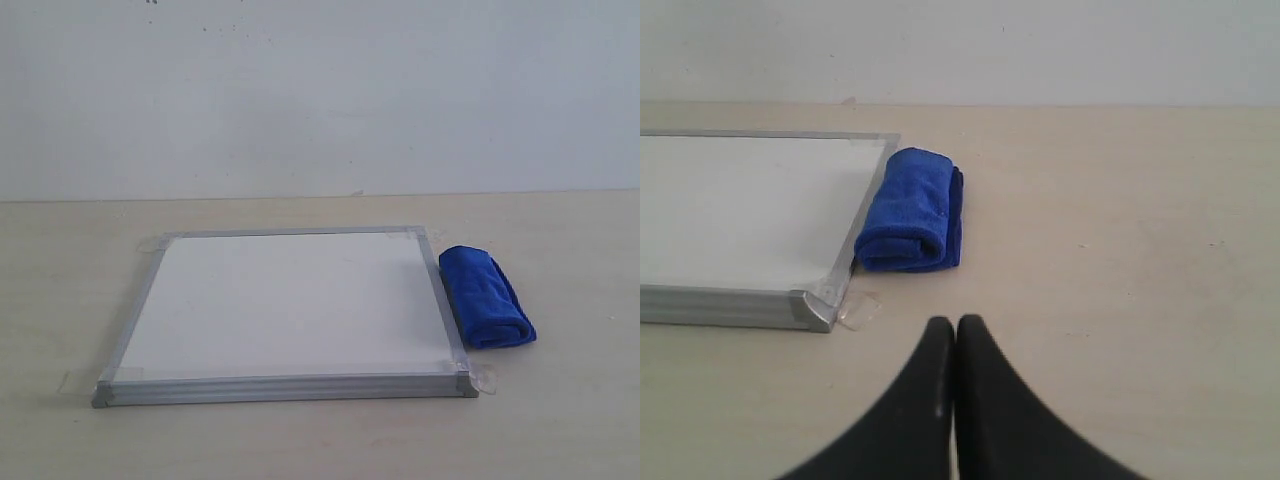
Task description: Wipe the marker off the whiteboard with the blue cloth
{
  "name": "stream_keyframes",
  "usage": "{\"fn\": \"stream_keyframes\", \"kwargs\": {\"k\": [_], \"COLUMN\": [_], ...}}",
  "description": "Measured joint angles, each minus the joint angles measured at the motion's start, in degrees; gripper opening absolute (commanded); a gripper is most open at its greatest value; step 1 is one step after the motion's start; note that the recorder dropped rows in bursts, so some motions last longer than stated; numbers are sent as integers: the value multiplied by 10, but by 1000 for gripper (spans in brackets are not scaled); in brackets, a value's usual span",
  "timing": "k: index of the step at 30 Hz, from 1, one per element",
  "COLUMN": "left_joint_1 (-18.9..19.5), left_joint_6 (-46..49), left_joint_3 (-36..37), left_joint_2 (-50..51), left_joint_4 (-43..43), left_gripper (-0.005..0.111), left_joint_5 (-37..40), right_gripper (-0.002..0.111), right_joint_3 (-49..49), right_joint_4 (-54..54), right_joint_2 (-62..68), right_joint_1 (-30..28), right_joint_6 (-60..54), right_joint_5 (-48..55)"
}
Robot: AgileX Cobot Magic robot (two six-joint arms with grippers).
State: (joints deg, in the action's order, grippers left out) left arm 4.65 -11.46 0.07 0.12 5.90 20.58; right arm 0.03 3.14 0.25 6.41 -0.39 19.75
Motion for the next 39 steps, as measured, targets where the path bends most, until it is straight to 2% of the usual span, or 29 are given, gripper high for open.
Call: {"fn": "stream_keyframes", "kwargs": {"k": [39], "left_joint_1": [0], "left_joint_6": [0], "left_joint_3": [0], "left_joint_2": [0], "left_joint_4": [0], "left_gripper": [4], "left_joint_5": [0], "right_gripper": [0], "right_joint_3": [0], "right_joint_4": [0], "right_joint_2": [0], "right_joint_1": [0], "right_joint_6": [15], "right_joint_5": [0]}}
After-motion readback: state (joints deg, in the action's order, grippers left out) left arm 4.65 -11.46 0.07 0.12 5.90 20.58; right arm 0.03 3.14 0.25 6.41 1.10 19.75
